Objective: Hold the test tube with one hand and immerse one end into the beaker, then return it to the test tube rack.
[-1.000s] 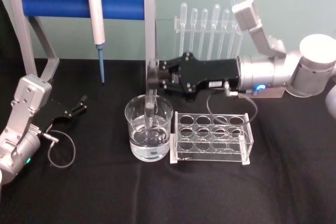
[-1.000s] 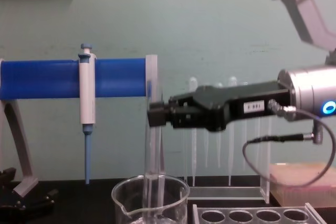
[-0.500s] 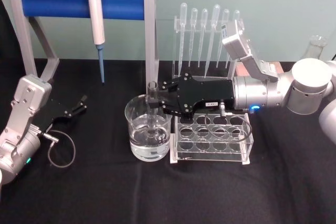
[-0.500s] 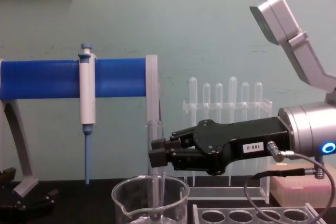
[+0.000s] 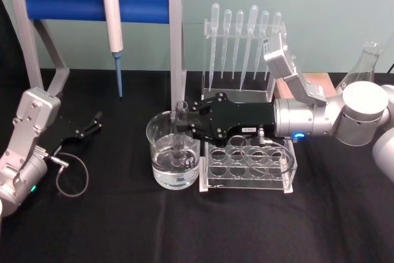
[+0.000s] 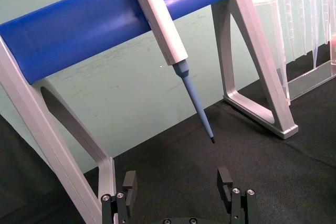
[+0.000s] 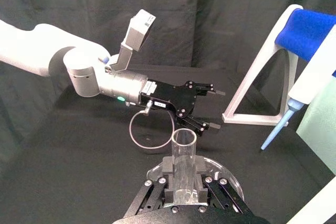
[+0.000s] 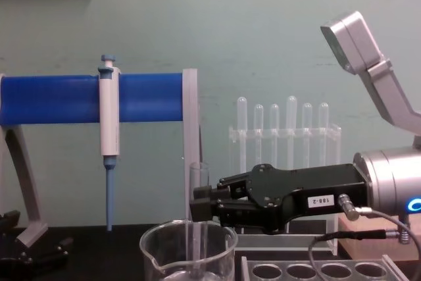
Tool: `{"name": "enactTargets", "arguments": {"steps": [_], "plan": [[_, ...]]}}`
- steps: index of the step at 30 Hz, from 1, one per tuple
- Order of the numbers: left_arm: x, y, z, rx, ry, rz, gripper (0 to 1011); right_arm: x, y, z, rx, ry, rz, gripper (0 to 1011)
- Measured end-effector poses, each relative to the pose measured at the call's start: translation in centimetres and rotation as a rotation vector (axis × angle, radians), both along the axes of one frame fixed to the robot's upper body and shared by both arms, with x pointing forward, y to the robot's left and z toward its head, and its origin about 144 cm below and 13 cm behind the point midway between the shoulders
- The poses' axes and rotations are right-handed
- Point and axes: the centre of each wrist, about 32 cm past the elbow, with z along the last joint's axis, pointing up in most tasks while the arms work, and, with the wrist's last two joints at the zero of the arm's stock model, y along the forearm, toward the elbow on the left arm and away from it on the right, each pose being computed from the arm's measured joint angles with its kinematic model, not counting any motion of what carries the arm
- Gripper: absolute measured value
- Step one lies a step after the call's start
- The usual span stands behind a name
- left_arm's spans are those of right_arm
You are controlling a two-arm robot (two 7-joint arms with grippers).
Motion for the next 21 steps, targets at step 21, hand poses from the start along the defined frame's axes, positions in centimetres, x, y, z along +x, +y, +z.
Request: {"name": "enactTargets", "arguments": {"steps": [21], "plan": [[0.00, 0.00, 0.00, 0.000, 0.000, 0.000, 1000, -0.14, -0.19, -0.61, 0.007, 0.020, -0.006, 238]]}}
